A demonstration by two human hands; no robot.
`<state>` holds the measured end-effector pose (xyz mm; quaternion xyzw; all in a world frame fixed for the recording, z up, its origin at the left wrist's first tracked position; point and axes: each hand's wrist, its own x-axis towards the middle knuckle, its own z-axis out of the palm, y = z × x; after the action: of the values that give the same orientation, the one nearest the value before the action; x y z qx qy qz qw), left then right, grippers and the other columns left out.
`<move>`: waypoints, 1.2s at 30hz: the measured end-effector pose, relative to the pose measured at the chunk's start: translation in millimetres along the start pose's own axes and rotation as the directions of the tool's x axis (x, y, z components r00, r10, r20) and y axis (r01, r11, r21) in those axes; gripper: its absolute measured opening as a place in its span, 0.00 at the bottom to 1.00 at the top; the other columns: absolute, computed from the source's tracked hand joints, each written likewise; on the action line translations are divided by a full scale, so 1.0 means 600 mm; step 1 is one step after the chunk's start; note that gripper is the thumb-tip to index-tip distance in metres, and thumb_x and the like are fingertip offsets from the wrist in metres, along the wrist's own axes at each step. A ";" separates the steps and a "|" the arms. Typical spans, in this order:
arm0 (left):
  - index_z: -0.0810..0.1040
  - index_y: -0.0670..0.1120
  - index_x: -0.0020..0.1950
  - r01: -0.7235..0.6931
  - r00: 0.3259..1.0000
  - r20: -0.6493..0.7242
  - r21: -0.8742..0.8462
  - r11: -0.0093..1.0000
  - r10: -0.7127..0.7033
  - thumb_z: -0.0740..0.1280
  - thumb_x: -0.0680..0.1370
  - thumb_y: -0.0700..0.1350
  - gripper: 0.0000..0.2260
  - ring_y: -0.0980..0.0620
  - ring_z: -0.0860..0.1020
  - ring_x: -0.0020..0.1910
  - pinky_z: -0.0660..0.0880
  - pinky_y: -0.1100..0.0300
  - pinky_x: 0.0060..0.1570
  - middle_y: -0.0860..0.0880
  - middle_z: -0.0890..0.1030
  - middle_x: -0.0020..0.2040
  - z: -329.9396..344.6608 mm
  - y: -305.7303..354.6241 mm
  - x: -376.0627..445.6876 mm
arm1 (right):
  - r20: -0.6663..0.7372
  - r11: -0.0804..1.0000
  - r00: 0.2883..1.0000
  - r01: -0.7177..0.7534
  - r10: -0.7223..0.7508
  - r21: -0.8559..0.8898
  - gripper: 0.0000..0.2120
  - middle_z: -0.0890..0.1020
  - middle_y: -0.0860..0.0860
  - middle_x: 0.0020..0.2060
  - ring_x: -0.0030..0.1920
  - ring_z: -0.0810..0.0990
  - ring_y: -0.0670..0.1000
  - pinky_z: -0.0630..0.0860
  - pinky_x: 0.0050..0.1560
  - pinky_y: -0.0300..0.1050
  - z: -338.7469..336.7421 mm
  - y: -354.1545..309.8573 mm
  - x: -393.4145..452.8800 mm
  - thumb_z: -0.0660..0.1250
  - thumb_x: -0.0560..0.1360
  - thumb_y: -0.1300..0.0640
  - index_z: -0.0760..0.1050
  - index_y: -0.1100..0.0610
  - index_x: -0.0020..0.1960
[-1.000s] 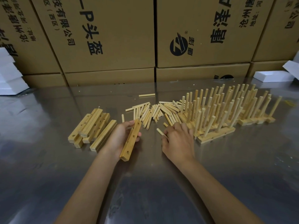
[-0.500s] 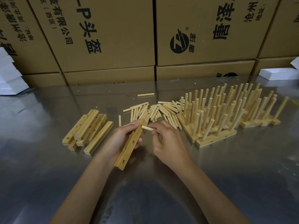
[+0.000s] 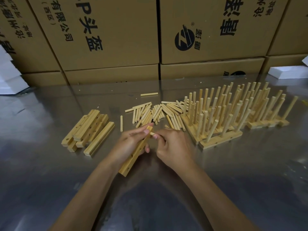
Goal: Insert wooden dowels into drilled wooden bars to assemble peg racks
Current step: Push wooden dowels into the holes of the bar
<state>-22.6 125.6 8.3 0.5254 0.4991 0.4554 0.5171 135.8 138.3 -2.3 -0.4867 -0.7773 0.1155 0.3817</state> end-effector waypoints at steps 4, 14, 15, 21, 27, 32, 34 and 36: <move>0.80 0.59 0.65 0.006 1.000 -0.020 -0.017 1.000 -0.007 0.64 0.82 0.49 0.13 0.52 0.78 0.35 0.70 0.62 0.32 0.51 0.84 0.45 0.002 -0.002 0.006 | -0.009 0.988 0.995 -0.100 0.101 0.121 0.10 0.82 0.45 0.36 0.32 0.74 0.40 0.64 0.30 0.28 -0.001 0.002 0.004 0.67 0.79 0.56 0.81 0.50 0.58; 0.77 0.40 0.63 0.233 0.972 0.116 -0.404 0.885 -0.203 0.59 0.84 0.44 0.12 0.53 0.74 0.28 0.70 0.64 0.20 0.45 0.79 0.39 -0.016 -0.001 0.019 | 0.142 0.757 0.953 -0.300 0.269 0.580 0.24 0.86 0.43 0.41 0.38 0.83 0.43 0.79 0.43 0.45 -0.009 -0.004 0.015 0.76 0.67 0.44 0.72 0.42 0.59; 0.75 0.39 0.64 0.239 0.971 0.103 -0.463 0.854 -0.216 0.58 0.84 0.44 0.13 0.53 0.74 0.28 0.69 0.64 0.20 0.45 0.80 0.39 -0.021 -0.001 0.019 | 0.110 0.804 0.959 -0.279 0.260 0.525 0.21 0.85 0.42 0.42 0.39 0.82 0.42 0.77 0.45 0.43 -0.007 0.002 0.016 0.75 0.70 0.46 0.72 0.42 0.60; 0.75 0.38 0.64 0.226 0.957 0.004 -0.641 0.733 -0.291 0.56 0.85 0.44 0.14 0.54 0.72 0.28 0.68 0.66 0.18 0.44 0.81 0.40 -0.049 -0.006 0.020 | -0.023 0.966 0.992 -0.126 0.124 -0.227 0.12 0.79 0.50 0.55 0.59 0.73 0.52 0.70 0.57 0.45 0.006 0.060 0.023 0.64 0.77 0.60 0.79 0.57 0.60; 0.77 0.39 0.60 0.206 0.958 -0.026 -0.634 0.746 -0.287 0.56 0.84 0.44 0.14 0.52 0.73 0.29 0.69 0.65 0.20 0.44 0.82 0.41 -0.047 -0.010 0.022 | -0.070 0.949 0.977 -0.210 0.200 -0.235 0.03 0.75 0.47 0.43 0.51 0.72 0.49 0.67 0.46 0.41 0.008 0.054 0.016 0.69 0.73 0.60 0.79 0.54 0.45; 0.77 0.36 0.60 0.181 0.957 -0.051 -0.667 0.722 -0.287 0.55 0.84 0.44 0.15 0.52 0.74 0.28 0.70 0.64 0.22 0.43 0.80 0.38 -0.036 -0.010 0.018 | -0.014 0.931 0.957 -0.286 0.290 -0.228 0.01 0.74 0.50 0.48 0.58 0.71 0.52 0.68 0.49 0.43 0.003 0.058 0.009 0.70 0.75 0.58 0.79 0.55 0.45; 0.77 0.36 0.60 0.181 0.953 -0.059 -0.674 0.716 -0.296 0.56 0.84 0.44 0.15 0.52 0.74 0.28 0.70 0.64 0.22 0.44 0.78 0.36 -0.035 -0.009 0.016 | 0.001 0.931 0.964 -0.258 0.268 -0.257 0.02 0.74 0.51 0.49 0.58 0.71 0.52 0.70 0.52 0.44 0.001 0.047 0.008 0.68 0.76 0.58 0.79 0.55 0.46; 0.78 0.37 0.59 0.187 0.950 -0.064 -0.670 0.718 -0.307 0.56 0.84 0.45 0.16 0.53 0.72 0.27 0.69 0.64 0.22 0.46 0.77 0.35 -0.036 -0.007 0.015 | 0.016 0.964 0.981 -0.188 0.195 -0.187 0.02 0.76 0.48 0.46 0.53 0.74 0.50 0.72 0.50 0.45 -0.005 0.029 0.009 0.65 0.77 0.59 0.75 0.53 0.47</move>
<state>-43.6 136.6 4.7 0.1979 0.4154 0.5712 0.6797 148.2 150.9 -7.5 -0.5907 -0.7403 0.0877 0.3087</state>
